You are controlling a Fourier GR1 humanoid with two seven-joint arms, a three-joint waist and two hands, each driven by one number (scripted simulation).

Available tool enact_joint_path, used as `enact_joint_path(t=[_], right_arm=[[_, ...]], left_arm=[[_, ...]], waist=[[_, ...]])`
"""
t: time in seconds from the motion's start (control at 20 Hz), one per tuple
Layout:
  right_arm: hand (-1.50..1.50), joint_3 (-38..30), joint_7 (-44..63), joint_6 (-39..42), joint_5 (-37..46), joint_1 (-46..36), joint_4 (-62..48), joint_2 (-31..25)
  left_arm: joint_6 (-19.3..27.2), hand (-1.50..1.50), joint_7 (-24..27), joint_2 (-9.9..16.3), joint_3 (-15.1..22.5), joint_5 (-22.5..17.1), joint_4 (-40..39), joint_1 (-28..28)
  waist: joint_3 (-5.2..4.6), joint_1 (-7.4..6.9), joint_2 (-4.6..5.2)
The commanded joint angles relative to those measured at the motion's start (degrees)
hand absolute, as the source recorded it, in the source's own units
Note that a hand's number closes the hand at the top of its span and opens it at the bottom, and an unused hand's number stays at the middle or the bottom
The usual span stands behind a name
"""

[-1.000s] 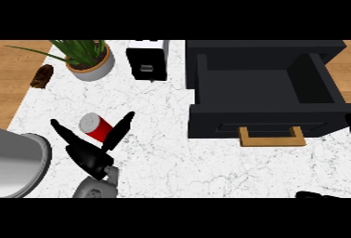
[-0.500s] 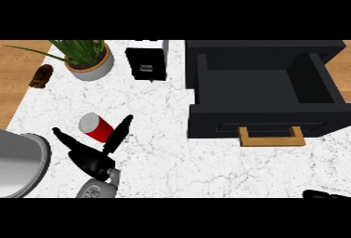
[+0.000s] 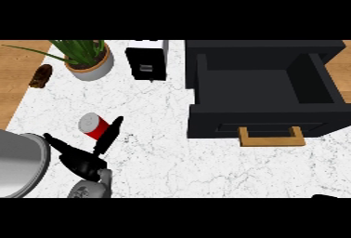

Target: Pick up the can, place it into the drawer and close the drawer

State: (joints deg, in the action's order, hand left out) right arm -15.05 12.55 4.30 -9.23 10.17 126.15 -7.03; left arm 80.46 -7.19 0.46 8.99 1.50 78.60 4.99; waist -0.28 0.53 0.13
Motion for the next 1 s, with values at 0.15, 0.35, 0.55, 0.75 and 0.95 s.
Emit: enact_joint_path(t=[0.15,0.35,0.55,0.75,0.95], right_arm=[[-1.5,1.16,1.46,-0.96,1.73,-2.5,-0.36,0.04],[-1.5,0.14,-0.31,0.13,0.22,-0.18,0.11,0.91],[-1.5,-0.05,1.32,0.94,0.02,0.34,1.09,0.15],[-1.5,-0.25,6.38,-1.02,-0.32,-3.26,3.31,-0.97],[-1.5,0.75,3.54,-1.11,2.0,-2.53,2.84,0.46]], left_arm=[[-6.92,-1.5,13.64,-0.45,-5.2,-11.92,-1.73,-1.94],[-13.43,-1.5,23.87,-0.45,-11.21,-20.47,-6.66,0.11],[-19.97,-1.5,36.22,-0.46,-15.74,-29.66,-15.7,3.93],[-31.93,-1.5,41.33,-0.46,-20.27,-31.6,-25.81,7.67],[-40.33,1.5,50.27,0.09,-27.45,-33.76,-37.87,13.55]], waist=[[-0.1,-0.41,0.07],[-0.03,0.13,0.05],[0.06,0.38,0.06],[0.13,0.36,0.09],[0.14,0.6,0.21]])
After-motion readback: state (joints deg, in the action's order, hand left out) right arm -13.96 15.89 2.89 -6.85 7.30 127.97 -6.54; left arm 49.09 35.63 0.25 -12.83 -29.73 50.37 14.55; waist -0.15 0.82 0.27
